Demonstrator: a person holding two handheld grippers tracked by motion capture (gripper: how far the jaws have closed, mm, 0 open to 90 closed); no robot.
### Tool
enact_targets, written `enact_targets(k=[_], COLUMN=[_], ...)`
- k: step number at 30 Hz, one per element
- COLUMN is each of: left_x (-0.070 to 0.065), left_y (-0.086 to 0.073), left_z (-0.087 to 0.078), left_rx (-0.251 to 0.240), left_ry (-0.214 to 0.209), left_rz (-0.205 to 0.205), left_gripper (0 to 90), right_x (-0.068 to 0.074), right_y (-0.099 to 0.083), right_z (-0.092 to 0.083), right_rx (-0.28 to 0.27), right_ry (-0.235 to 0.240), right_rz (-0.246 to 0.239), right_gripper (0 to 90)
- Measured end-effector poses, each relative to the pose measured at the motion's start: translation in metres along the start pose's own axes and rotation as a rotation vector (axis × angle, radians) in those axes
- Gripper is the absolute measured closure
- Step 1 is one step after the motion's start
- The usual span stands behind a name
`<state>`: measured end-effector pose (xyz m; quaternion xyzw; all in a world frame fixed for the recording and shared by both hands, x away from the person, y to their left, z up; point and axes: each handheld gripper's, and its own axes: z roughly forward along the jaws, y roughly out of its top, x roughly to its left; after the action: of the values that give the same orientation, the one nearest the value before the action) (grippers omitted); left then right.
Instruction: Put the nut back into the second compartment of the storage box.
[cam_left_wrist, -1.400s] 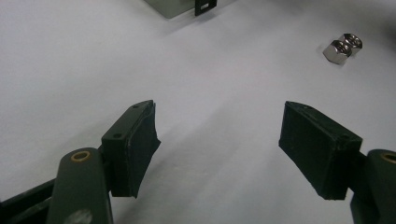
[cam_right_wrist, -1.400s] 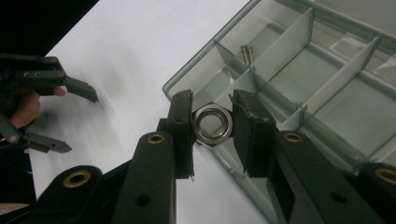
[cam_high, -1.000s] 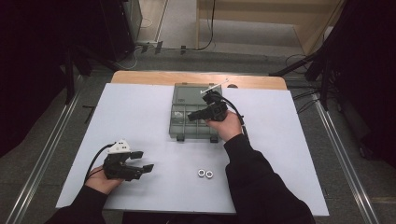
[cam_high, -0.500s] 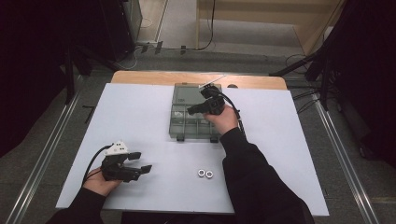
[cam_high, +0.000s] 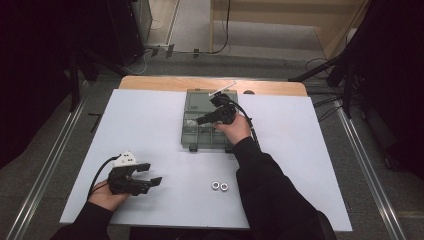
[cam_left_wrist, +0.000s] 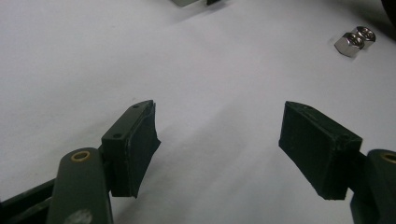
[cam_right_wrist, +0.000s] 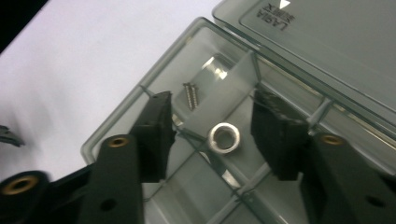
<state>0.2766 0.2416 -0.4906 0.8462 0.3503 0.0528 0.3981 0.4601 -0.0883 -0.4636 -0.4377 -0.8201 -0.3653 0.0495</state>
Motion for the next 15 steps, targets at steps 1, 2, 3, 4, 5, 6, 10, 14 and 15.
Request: enact_targets(k=[1,2,3,4,5,6,10,14,15], left_x=[0.0,0.0,0.0,0.0,0.0,0.0,0.001,0.003,0.003], left_y=[0.0,0.0,0.0,0.0,0.0,0.0,0.0,0.0,0.0], left_z=[0.0,0.0,0.0,-0.001,-0.001,-0.001,-0.002,-0.003,-0.003], left_rx=[0.0,0.0,0.001,-0.001,-0.003,0.0,-0.002,0.001,-0.001], left_ry=[0.002,0.002,0.002,0.003,0.002,0.003,0.006,0.003,-0.001], left_rz=[0.001,0.001,-0.001,-0.002,-0.004,-0.001,-0.006,-0.006,-0.002], left_gripper=[27.2,27.2,27.2,27.2,27.2,27.2,27.2,27.2,27.2], right_x=[0.001,0.003,0.004,0.006,0.007,0.008,0.013,0.015,0.016], right_y=[0.0,-0.001,-0.001,-0.002,-0.003,-0.005,-0.011,-0.017,-0.019], right_z=[-0.003,-0.006,-0.009,-0.013,-0.016,-0.02,-0.032,-0.042,-0.044], right_rx=[-0.009,-0.014,-0.019,-0.023,-0.032,-0.041,-0.056,-0.066,-0.064], right_ry=[0.008,0.011,0.013,0.02,0.026,0.029,0.032,0.039,0.035], right_rz=[-0.009,-0.016,-0.022,-0.02,-0.021,-0.026,-0.046,-0.058,-0.058], right_gripper=[44.1,41.9,40.4,39.0,38.8,38.6,38.0,37.6,37.5])
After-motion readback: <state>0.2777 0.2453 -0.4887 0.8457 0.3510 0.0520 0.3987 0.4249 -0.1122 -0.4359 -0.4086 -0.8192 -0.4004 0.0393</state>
